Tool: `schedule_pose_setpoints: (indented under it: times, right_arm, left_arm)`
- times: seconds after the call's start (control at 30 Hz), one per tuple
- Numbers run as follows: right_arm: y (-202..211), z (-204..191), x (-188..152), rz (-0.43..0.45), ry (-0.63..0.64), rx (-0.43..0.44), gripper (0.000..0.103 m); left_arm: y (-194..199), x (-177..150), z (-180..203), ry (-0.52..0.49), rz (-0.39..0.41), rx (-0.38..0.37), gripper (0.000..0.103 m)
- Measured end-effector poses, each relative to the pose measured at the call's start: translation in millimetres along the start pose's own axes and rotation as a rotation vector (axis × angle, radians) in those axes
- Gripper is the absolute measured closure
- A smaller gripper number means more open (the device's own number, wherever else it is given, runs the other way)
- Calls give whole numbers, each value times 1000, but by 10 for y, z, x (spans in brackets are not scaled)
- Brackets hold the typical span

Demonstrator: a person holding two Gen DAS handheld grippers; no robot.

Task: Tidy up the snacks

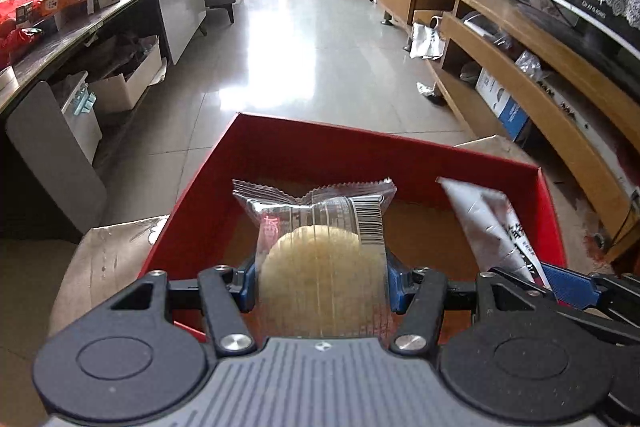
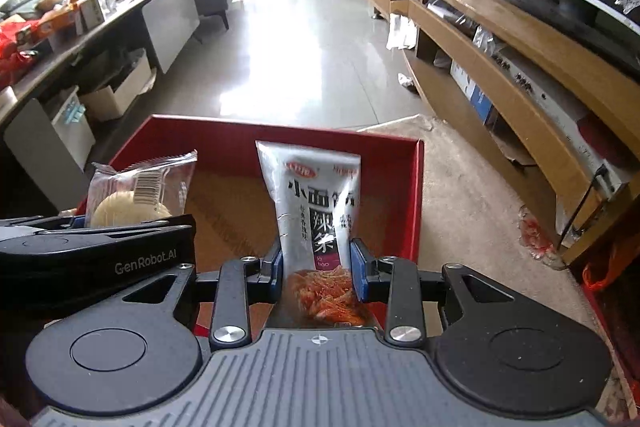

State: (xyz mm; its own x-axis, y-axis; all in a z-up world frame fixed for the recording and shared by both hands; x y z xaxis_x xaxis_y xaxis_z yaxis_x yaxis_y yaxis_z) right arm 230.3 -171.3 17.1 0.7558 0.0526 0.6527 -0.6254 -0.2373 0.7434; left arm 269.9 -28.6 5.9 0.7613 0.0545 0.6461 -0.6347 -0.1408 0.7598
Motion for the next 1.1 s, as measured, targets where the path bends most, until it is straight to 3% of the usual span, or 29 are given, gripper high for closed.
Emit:
schedule_pose_setpoints:
  times: [0.6,0.83,1.1]
  right_arm:
    - [-219,5,-54,-49,-3,-17,60]
    - [-160,21,-40,-32,-7,-40,48]
    - [-48,34,-36,-12,-17,-49,45]
  left_arm:
    - [-157,-48,28,-40,-32,35,43]
    - [-47,-32,-1,-52,8,60,35]
    - [74,-16,-29,-43,25,53,33]
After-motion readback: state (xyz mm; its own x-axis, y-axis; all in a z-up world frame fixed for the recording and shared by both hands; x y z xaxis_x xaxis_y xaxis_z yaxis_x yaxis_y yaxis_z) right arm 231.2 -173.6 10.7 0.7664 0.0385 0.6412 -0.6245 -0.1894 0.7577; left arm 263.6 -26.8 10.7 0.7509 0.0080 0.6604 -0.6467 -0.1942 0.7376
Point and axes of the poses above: each gripper's, at about its wrist camera, not at the fingertips, and y roughly against the way its jaws point, z to its right, x to its top, the point moved 1 cm from there along -y, roughly the way its jaws point, and after that the axes turned 8 degrees about x, right-handed, at the moved point
